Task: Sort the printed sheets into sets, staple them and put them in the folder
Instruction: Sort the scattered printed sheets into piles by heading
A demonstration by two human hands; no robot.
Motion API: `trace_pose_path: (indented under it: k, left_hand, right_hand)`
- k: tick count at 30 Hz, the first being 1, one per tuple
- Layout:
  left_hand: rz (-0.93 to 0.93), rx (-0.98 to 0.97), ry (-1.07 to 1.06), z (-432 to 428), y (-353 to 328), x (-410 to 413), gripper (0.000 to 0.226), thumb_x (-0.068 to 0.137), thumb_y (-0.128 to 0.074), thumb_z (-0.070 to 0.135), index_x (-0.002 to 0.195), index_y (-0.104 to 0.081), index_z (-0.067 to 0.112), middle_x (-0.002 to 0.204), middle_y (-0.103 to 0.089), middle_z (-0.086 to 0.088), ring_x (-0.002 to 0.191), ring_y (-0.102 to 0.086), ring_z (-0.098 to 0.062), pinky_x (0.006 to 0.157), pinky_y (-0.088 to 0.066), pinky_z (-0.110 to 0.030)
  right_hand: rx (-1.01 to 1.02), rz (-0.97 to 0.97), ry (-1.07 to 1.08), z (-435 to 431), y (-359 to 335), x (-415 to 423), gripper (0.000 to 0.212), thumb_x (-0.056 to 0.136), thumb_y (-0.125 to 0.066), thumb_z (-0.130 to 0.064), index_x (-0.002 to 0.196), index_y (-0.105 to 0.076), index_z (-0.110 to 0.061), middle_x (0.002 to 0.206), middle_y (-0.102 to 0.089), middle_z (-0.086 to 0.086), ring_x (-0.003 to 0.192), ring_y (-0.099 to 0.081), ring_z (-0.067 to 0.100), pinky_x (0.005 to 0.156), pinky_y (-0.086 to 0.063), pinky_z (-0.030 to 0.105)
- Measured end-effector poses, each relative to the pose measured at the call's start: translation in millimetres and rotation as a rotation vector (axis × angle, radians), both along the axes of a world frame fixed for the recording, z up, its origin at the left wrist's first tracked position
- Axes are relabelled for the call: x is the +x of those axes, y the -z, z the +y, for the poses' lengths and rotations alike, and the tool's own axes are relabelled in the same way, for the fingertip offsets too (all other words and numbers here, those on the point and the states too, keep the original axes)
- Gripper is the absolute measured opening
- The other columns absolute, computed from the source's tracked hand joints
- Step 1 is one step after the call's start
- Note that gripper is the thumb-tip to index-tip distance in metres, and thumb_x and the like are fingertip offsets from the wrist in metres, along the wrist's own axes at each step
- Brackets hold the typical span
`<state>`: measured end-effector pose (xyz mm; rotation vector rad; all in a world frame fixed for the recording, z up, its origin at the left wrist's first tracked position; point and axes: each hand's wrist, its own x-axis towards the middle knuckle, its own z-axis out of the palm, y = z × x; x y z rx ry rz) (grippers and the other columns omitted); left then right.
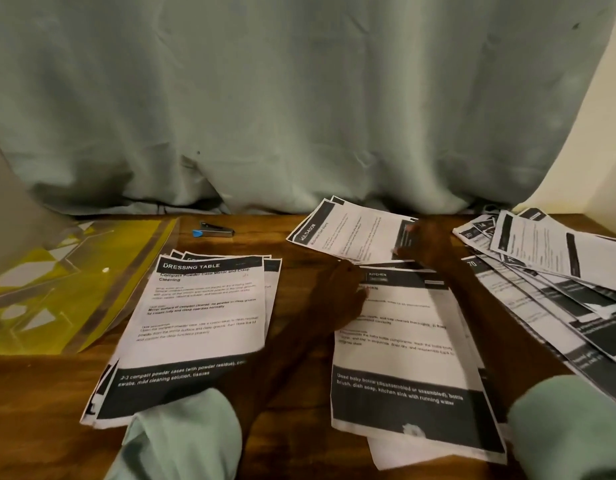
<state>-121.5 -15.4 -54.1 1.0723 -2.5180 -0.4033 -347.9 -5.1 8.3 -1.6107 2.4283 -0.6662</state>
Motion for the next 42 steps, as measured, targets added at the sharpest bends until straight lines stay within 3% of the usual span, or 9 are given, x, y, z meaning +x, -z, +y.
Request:
trace_pose_path:
  k: [2,5,12,22,28,32,36,39,42]
  left_hand:
    - [-0.028,-0.015,-0.01,1.1,6.1,-4.3,0.043,0.107,-0.047,0.032,0.144,-0.047,0.011,0.155,-0.041,-0.01,0.147,-0.031,-0.027,0.124,-0.02,-0.041]
    - [-0.071,-0.025,-0.001,1.1,14.4,-7.4,0.051,0.109,-0.04,0.033,0.154,-0.034,0.009,0.162,-0.032,-0.013,0.152,-0.022,-0.031,0.126,-0.012,-0.044]
    - [-0.032,-0.06,0.015,-4.2,19.9,-2.6,0.049,0.109,-0.038,0.035,0.152,-0.038,0.011,0.16,-0.036,-0.011,0.151,-0.026,-0.028,0.127,-0.012,-0.042]
    - [-0.026,-0.093,0.02,-4.4,24.6,-5.1,0.048,0.108,-0.041,0.034,0.15,-0.04,0.011,0.159,-0.038,-0.011,0.15,-0.028,-0.03,0.126,-0.018,-0.044]
    - [0.023,-0.135,0.026,-4.8,26.5,-3.4,0.046,0.107,-0.045,0.031,0.147,-0.045,0.008,0.153,-0.044,-0.014,0.145,-0.036,-0.032,0.123,-0.025,-0.046]
    - [0.074,-0.093,0.037,-5.3,24.4,-1.5,0.043,0.106,-0.043,0.034,0.14,-0.053,0.009,0.145,-0.053,-0.011,0.139,-0.044,-0.029,0.121,-0.029,-0.047]
    - [0.424,0.189,-0.127,-4.4,-2.8,8.7,0.043,0.101,-0.052,0.054,0.13,-0.058,0.023,0.125,-0.059,0.01,0.111,-0.056,0.0,0.1,-0.047,-0.027]
    - [0.857,0.393,-0.247,-18.3,-30.3,28.4,0.036,0.099,-0.063,0.041,0.122,-0.062,0.014,0.103,-0.064,0.016,0.086,-0.062,0.017,0.081,-0.056,-0.018]
    - [1.278,0.833,-0.241,-49.3,-46.5,58.1,0.075,0.088,-0.062,0.066,0.133,-0.059,0.006,0.119,-0.071,-0.01,0.108,-0.07,-0.016,0.087,-0.058,-0.031]
  right_hand:
    - [0.077,0.0,-0.028,-15.8,-9.9,-8.9,0.051,0.074,-0.089,-0.04,0.108,-0.068,-0.009,0.108,-0.072,0.008,0.078,-0.061,0.015,0.057,-0.04,0.006]
    - [0.186,0.01,0.031,-50.7,-9.8,-27.5,0.094,0.057,-0.088,-0.066,0.125,-0.057,-0.009,0.119,-0.068,0.013,0.097,-0.066,0.028,0.073,-0.051,0.031]
    - [0.367,-0.113,-0.009,-93.4,-0.1,-72.4,0.114,0.026,-0.09,-0.078,0.117,-0.06,-0.017,0.11,-0.071,0.005,0.095,-0.07,0.026,0.089,-0.057,0.046]
    - [0.31,-0.23,-0.061,-93.3,-3.4,-67.0,0.068,0.057,-0.097,-0.045,0.108,-0.068,-0.012,0.098,-0.076,0.009,0.082,-0.075,0.025,0.078,-0.061,0.041]
    - [-0.046,-0.068,-0.137,-101.2,-16.6,-32.0,0.053,0.076,-0.087,-0.029,0.12,-0.067,-0.005,0.115,-0.071,0.017,0.088,-0.067,0.024,0.08,-0.055,0.034]
    - [-0.41,-0.199,-0.157,-80.4,-40.8,4.4,0.044,0.08,-0.085,-0.026,0.116,-0.067,-0.009,0.107,-0.071,0.005,0.088,-0.069,0.021,0.076,-0.056,0.026]
    - [-0.7,-0.511,-0.107,-45.6,-62.6,34.4,0.043,0.08,-0.085,-0.027,0.115,-0.066,-0.012,0.111,-0.072,0.0,0.092,-0.072,0.015,0.076,-0.061,0.027]
    - [-0.746,-0.832,-0.042,-17.5,-63.4,53.9,0.039,0.082,-0.082,-0.02,0.116,-0.063,-0.016,0.106,-0.072,-0.004,0.085,-0.074,0.009,0.068,-0.061,0.024]
    - [-0.695,-1.053,0.005,8.2,-47.1,70.7,0.037,0.084,-0.08,-0.015,0.116,-0.062,-0.015,0.099,-0.072,-0.003,0.076,-0.074,0.011,0.059,-0.061,0.025]
